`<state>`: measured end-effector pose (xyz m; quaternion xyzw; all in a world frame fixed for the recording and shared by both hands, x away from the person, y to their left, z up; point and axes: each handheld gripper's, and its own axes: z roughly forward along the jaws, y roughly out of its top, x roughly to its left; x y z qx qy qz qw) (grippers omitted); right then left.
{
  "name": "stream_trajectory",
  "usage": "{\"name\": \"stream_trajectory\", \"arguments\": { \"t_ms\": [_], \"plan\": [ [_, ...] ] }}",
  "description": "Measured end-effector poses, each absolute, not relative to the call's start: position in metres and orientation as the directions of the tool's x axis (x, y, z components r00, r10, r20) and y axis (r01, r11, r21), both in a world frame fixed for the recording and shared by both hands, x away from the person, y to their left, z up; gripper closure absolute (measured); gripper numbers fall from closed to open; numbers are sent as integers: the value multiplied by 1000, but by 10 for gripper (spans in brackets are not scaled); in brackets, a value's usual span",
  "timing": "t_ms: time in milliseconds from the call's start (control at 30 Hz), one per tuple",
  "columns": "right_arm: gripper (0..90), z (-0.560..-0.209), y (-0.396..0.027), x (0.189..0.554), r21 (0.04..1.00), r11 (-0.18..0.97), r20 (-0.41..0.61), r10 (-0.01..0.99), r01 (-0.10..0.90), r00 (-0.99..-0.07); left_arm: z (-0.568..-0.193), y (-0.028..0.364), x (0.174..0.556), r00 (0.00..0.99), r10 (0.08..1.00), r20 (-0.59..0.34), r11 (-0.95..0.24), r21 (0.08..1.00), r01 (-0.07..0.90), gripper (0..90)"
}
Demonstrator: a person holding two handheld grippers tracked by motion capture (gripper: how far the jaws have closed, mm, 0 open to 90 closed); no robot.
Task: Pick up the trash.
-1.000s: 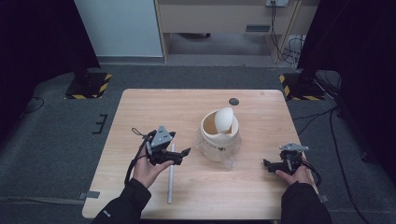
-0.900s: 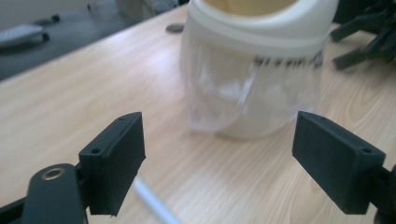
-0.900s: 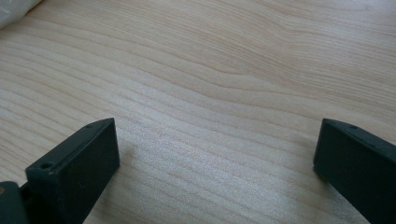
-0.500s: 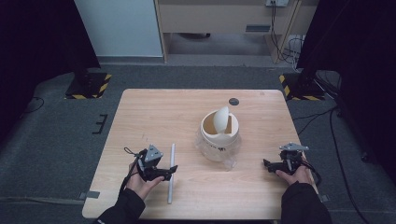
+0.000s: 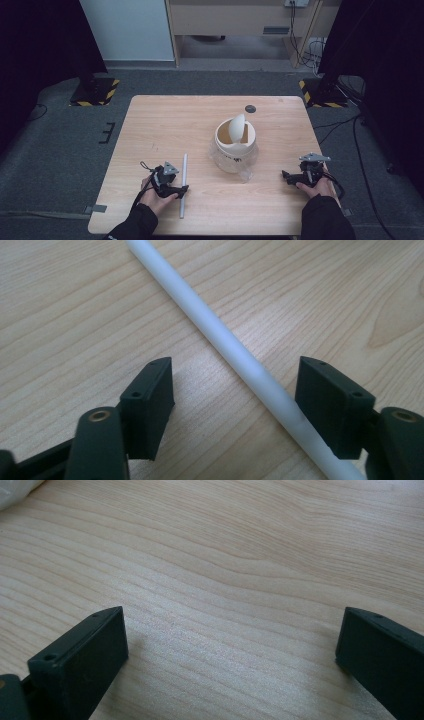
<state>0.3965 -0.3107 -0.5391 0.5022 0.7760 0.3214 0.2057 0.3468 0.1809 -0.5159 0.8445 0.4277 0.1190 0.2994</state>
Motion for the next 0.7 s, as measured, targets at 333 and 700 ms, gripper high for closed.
{"name": "stream_trajectory", "arguments": {
  "t_ms": [333,700],
  "plan": [
    [7,-539,-311,396,705,289,4,912,647,-411,-514,185,348,581,814,-20,-459,590,664,504],
    [7,-539,-311,396,705,289,4,912,647,-411,-511,192,352,563,827,-10,-455,576,679,683]
  ]
}}
